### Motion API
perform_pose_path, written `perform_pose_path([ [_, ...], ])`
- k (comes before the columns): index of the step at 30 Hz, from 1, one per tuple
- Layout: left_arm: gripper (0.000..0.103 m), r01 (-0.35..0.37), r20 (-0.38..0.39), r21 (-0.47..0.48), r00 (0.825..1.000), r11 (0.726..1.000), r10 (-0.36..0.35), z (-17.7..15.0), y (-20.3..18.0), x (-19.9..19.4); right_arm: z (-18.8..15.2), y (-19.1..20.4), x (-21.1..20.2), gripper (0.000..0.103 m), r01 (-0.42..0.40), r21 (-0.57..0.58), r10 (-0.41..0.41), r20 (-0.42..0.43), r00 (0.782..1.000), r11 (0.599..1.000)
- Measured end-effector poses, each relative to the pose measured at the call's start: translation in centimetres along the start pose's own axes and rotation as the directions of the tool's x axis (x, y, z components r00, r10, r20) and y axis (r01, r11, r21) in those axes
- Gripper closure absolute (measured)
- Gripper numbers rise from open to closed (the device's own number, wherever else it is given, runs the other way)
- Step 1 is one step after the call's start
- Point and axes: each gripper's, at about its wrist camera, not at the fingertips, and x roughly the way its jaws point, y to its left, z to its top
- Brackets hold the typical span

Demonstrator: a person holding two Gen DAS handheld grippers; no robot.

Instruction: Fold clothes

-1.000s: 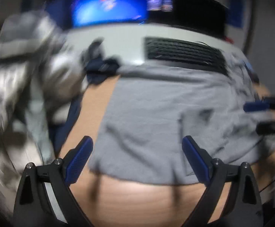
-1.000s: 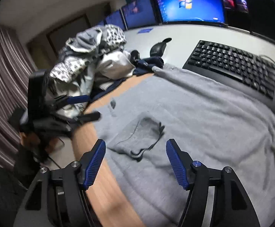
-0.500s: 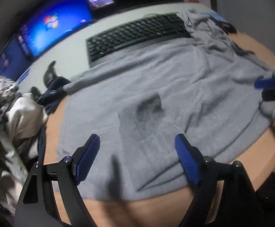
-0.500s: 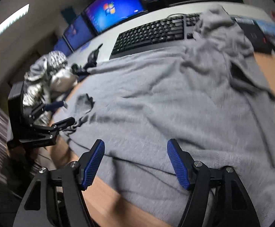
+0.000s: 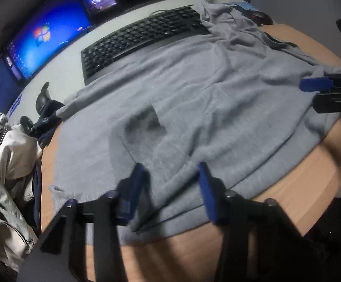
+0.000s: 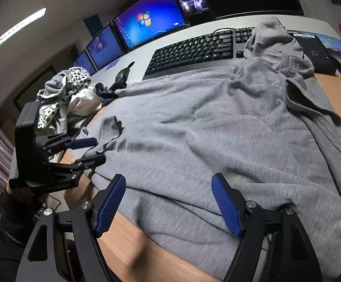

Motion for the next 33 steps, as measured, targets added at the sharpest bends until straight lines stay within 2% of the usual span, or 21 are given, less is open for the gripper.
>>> perform_pose_path([
  [3,0.088,0.009,-0.008,-0.060,1.000,0.998,-0.009,-0.2,1.0,0.0,0.2,-0.7,-0.8,0.027,-0.036,0.062,0.036,0.007,0.999,0.997],
  [4,0.092,0.022,-0.008,-0.088,1.000,0.996,-0.023,-0.3,1.5,0.0,0.2,-1.0,-1.5,0.027,-0.044,0.074,0.042,0.023,0.999,0.996],
  [8,0.094,0.123,0.031,-0.198,0.992,0.972,-0.119,-0.4,4.0,-0.5,0.0,-2.2,-4.7,0.027,-0.073,0.116,0.062,0.094,0.994,0.991],
  [11,0.095,0.118,0.086,-0.275,0.992,0.954,-0.098,0.2,6.8,-1.4,-0.5,-3.0,-7.8,0.026,-0.071,0.124,0.053,0.146,0.988,0.990],
  [12,0.095,0.134,0.112,-0.315,0.988,0.939,-0.104,0.3,8.3,-1.8,-0.7,-3.1,-8.8,0.026,-0.060,0.119,0.041,0.156,0.987,0.991],
  [15,0.095,0.208,0.170,-0.454,0.975,0.866,-0.145,-0.5,12.8,-2.6,-1.7,-3.2,-11.0,0.017,-0.018,0.103,0.002,0.158,0.987,0.995],
  [18,0.095,0.244,0.174,-0.555,0.969,0.795,-0.176,-2.4,16.2,-1.7,-2.9,-2.9,-11.4,0.017,-0.028,0.092,0.017,0.123,0.992,0.995],
  [21,0.095,0.263,0.146,-0.632,0.964,0.729,-0.220,-4.8,17.5,0.4,-4.0,-3.4,-10.9,0.017,-0.024,0.109,0.015,0.086,0.996,0.994],
  [23,0.095,0.258,0.125,-0.644,0.964,0.720,-0.234,-6.0,17.3,1.5,-4.6,-4.0,-10.5,0.017,-0.004,0.124,-0.003,0.051,0.999,0.992],
  [25,0.092,0.269,0.140,-0.647,0.962,0.714,-0.235,-6.7,17.0,1.6,-5.1,-4.8,-9.7,0.017,0.054,0.140,-0.054,-0.005,0.999,0.989],
  [29,0.091,0.221,0.129,-0.644,0.975,0.732,-0.180,-7.1,16.7,0.5,-5.5,-6.5,-10.5,0.017,-0.002,0.216,-0.006,0.036,0.999,0.976],
  [30,0.087,0.199,0.121,-0.646,0.980,0.737,-0.159,-7.2,16.8,0.1,-5.6,-6.9,-10.7,0.017,-0.018,0.234,0.008,0.041,0.999,0.972],
  [31,0.080,0.161,0.111,-0.646,0.987,0.747,-0.116,-7.3,17.0,-0.5,-5.7,-6.8,-10.9,0.017,-0.020,0.229,0.013,0.032,0.999,0.973],
  [33,0.063,0.041,0.086,-0.632,0.996,0.774,0.017,-7.7,17.7,-2.7,-5.9,-6.4,-11.5,0.017,-0.013,0.202,0.011,0.011,1.000,0.979],
])
